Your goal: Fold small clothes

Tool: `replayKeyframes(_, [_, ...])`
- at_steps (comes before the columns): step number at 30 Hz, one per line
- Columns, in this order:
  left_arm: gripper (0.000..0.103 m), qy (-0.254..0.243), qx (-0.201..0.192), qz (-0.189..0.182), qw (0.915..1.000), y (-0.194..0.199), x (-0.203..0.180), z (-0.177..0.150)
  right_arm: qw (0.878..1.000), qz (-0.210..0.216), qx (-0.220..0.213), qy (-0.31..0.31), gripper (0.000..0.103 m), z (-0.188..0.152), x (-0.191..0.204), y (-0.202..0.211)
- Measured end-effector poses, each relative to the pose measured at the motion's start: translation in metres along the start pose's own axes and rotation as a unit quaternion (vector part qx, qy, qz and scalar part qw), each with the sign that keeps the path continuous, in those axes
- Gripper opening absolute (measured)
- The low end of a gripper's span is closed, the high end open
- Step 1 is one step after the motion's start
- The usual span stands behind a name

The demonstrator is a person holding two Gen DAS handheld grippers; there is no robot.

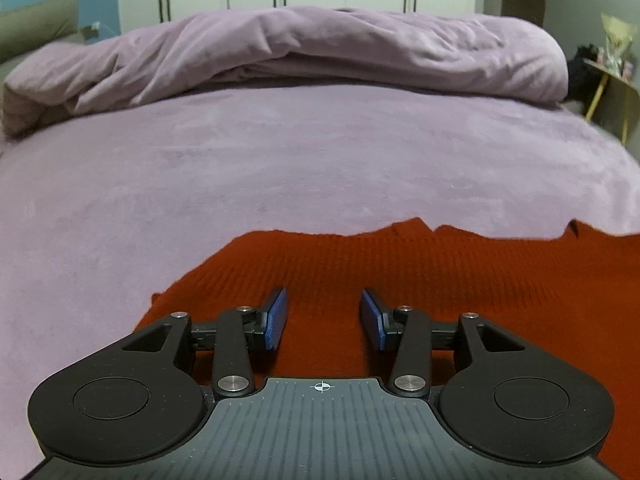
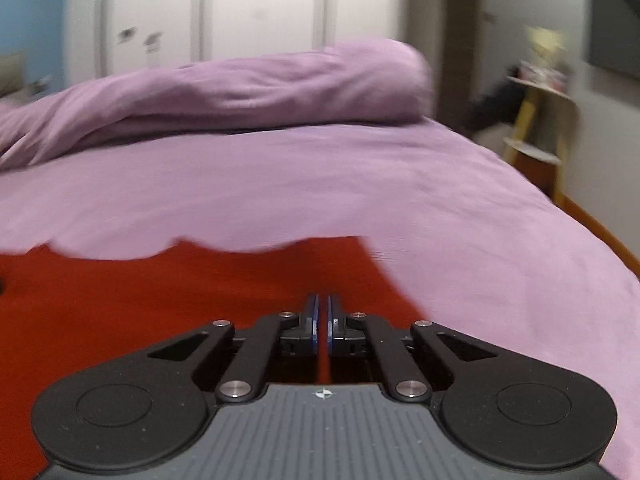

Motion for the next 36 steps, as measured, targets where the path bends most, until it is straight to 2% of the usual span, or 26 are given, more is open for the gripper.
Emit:
replayKeyframes(2, [0.045, -0.009, -0.004, 0.003, 0.9999, 0.003, 0.001, -0.001, 1.0, -0.003, 0.001, -0.008, 0.001, -0.001, -0.005, -0.002])
replayKeyframes(6, [0.04, -0.023, -0.011, 0.01, 0.9996, 0.007, 0.003, -0.004, 1.0, -0.016, 0.005, 0.02, 0.002, -0.002, 0.004, -0.004])
replayKeyframes(9, [0.036, -0.023, -0.012, 0.016, 0.9995, 0.008, 0.008, -0.004, 1.0, -0.007, 0.005, 0.003, 0.002, -0.002, 0.004, -0.001])
replayKeyframes(11, [0.037, -0.029, -0.015, 0.04, 0.9987, 0.009, 0.013, -0.006, 1.0, -0.008, 0.004, -0.015, 0.002, -0.001, -0.001, -0.003])
replayKeyframes(13, [0.037, -0.021, -0.014, 0.044, 0.9987, 0.01, 0.025, -0.008, 0.999, -0.013, 0.003, -0.035, 0.001, 0.0, -0.011, -0.004])
replayKeyframes(15, [0.044, -0.003, -0.011, 0.053, 0.9985, 0.012, 0.041, -0.009, 0.998, -0.02, 0.002, -0.053, 0.002, 0.002, -0.017, -0.005])
replayKeyframes(16, [0.041, 0.007, -0.008, 0.063, 0.998, 0.015, 0.05, -0.009, 0.998, -0.026, 0.002, -0.057, 0.001, 0.004, -0.019, -0.005])
replayKeyframes(18, [0.045, 0.017, 0.011, 0.102, 0.9946, 0.019, 0.069, -0.011, 0.997, -0.053, 0.005, -0.056, 0.002, 0.006, -0.017, 0.001])
replayKeyframes(19, [0.046, 0.031, 0.02, 0.108, 0.9935, 0.023, 0.082, -0.014, 0.996, -0.071, 0.005, -0.055, 0.004, 0.007, -0.014, 0.008])
replayKeyframes(21, [0.045, 0.063, 0.039, 0.091, 0.9931, 0.036, 0.104, -0.02, 0.995, -0.084, -0.005, -0.054, 0.006, 0.008, -0.011, 0.029])
replayKeyframes(24, [0.046, 0.085, 0.06, 0.035, 0.9939, 0.068, 0.122, -0.036, 0.996, -0.019, -0.018, -0.085, 0.006, -0.006, -0.006, 0.08])
replayKeyframes(29, [0.056, 0.109, 0.084, -0.065, 0.9884, 0.113, 0.126, -0.068, 0.996, 0.04, -0.01, -0.084, 0.007, -0.047, 0.01, 0.141])
replayKeyframes(31, [0.056, 0.111, 0.102, -0.073, 0.986, 0.112, 0.122, -0.076, 0.996, 0.057, 0.011, -0.068, 0.007, -0.063, 0.019, 0.146])
replayKeyframes(32, [0.054, 0.115, 0.114, -0.075, 0.984, 0.109, 0.12, -0.078, 0.996, 0.056, 0.024, -0.064, 0.007, -0.069, 0.022, 0.144])
replayKeyframes(34, [0.053, 0.149, 0.149, -0.092, 0.9732, 0.103, 0.122, -0.08, 0.996, 0.034, 0.042, -0.07, 0.006, -0.076, 0.025, 0.141])
replayKeyframes(36, [0.053, 0.192, 0.164, -0.108, 0.9615, 0.105, 0.129, -0.081, 0.996, 0.031, 0.034, -0.078, 0.007, -0.072, 0.03, 0.146])
Point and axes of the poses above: each gripper's, at about its wrist camera, not at the fingertips, and y roughly against the way its jaws point, x to its left, z to its top, the point moved 3 cm from there along -y, roughly the way its jaws point, and after that the axes turned 13 degrees about z, right-handed, at the moved point
